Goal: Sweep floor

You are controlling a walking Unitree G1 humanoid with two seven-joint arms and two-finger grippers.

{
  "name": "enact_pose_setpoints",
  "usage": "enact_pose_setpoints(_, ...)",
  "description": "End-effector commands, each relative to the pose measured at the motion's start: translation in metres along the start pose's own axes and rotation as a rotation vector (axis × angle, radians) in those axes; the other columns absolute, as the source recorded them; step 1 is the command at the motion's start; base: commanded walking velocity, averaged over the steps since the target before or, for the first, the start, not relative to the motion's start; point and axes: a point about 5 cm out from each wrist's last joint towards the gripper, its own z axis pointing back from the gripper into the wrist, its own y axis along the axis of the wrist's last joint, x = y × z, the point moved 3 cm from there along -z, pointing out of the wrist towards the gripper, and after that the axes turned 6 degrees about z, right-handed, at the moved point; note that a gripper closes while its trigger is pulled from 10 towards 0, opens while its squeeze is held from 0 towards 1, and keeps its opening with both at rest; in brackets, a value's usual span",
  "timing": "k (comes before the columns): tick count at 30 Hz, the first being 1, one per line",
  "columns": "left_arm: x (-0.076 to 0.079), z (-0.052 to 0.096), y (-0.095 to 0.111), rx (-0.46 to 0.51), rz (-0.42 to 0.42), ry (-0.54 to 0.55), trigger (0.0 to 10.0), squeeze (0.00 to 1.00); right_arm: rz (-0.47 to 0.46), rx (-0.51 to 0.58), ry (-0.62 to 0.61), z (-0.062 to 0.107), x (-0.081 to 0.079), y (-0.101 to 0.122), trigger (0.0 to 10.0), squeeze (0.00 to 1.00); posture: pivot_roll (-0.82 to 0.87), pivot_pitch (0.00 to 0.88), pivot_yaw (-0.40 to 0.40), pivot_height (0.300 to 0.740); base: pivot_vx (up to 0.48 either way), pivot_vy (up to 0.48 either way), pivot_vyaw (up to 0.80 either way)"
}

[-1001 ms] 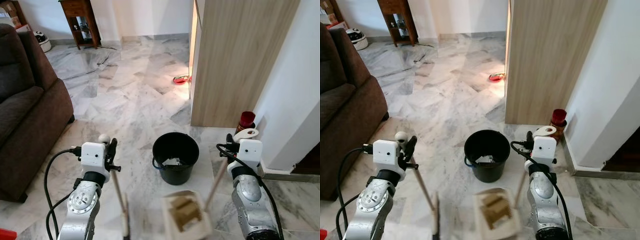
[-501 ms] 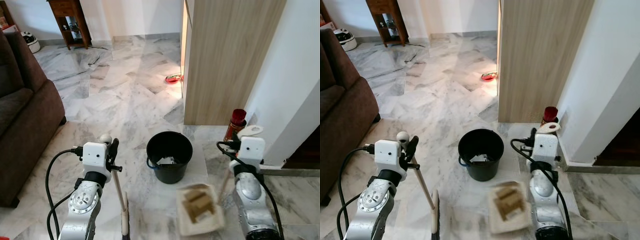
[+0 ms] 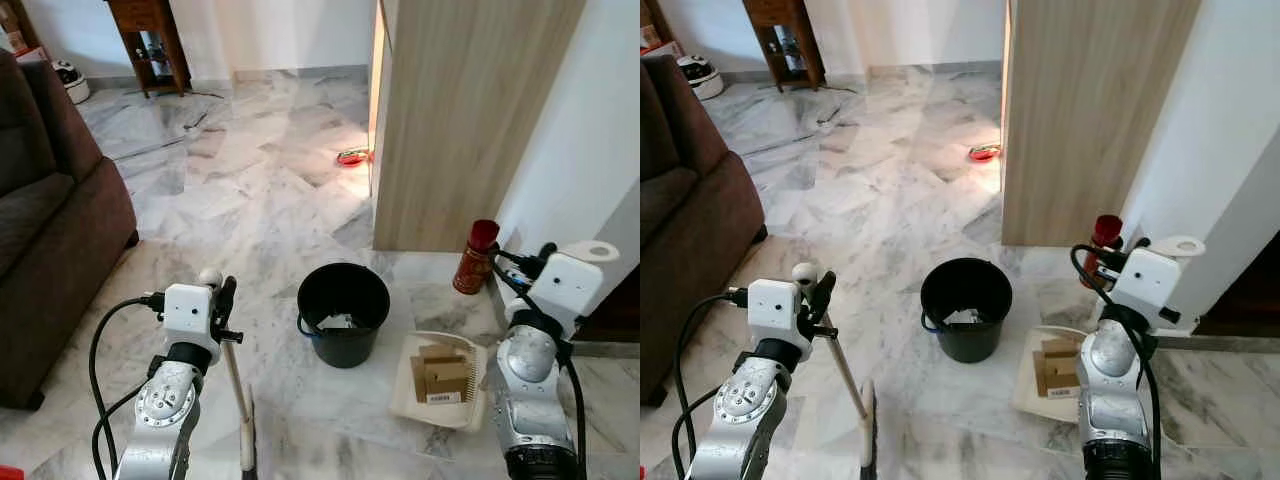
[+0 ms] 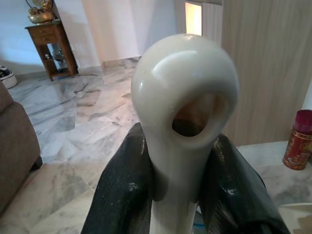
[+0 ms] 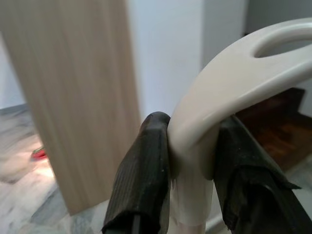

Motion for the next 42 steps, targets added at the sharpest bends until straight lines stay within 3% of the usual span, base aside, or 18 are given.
enact_pose_setpoints(1, -0.003, -0.003, 0.013, 0.052, -0.018, 0.002, 10.0, 0.0, -0.052, 0.038, -0.048, -0.007, 0.002, 0.017, 10.0, 0.0, -0.05, 0.0, 0.069, 0.74, 0.0, 0.0, 0.0)
enact_pose_setpoints(6, -0.004, -0.003, 0.014, 0.055, -0.015, 0.003, 10.0, 0.0, -0.081, 0.008, -0.233, -0.016, 0.031, 0.015, 10.0, 0.0, -0.05, 0.0, 0.069, 0.74, 0.0, 0.0, 0.0)
enact_pose_setpoints(14, -0.003, -0.003, 0.014, 0.055, -0.013, 0.001, 10.0, 0.0, -0.1, 0.018, -0.333, -0.023, 0.046, 0.022, 10.0, 0.0, -0.04, 0.0, 0.072, 0.74, 0.0, 0.0, 0.0)
enact_pose_setpoints(20, -0.004, -0.003, 0.015, 0.057, -0.012, 0.002, 10.0, 0.0, -0.352, -0.088, -0.397, -0.033, 0.059, 0.01, 10.0, 0.0, -0.04, 0.0, 0.072, 0.74, 0.0, 0.0, 0.0)
enact_pose_setpoints(26, -0.004, -0.004, 0.015, 0.059, -0.011, 0.003, 10.0, 0.0, -0.367, -0.073, -0.426, -0.037, 0.066, 0.013, 10.0, 0.0, -0.04, 0.0, 0.074, 0.74, 0.0, 0.0, 0.0)
enact_pose_setpoints(42, -0.004, -0.004, 0.016, 0.064, -0.008, 0.0, 10.0, 0.0, -0.291, 0.023, -0.525, -0.057, 0.107, 0.027, 10.0, 0.0, -0.04, 0.0, 0.079, 0.74, 0.0, 0.0, 0.0)
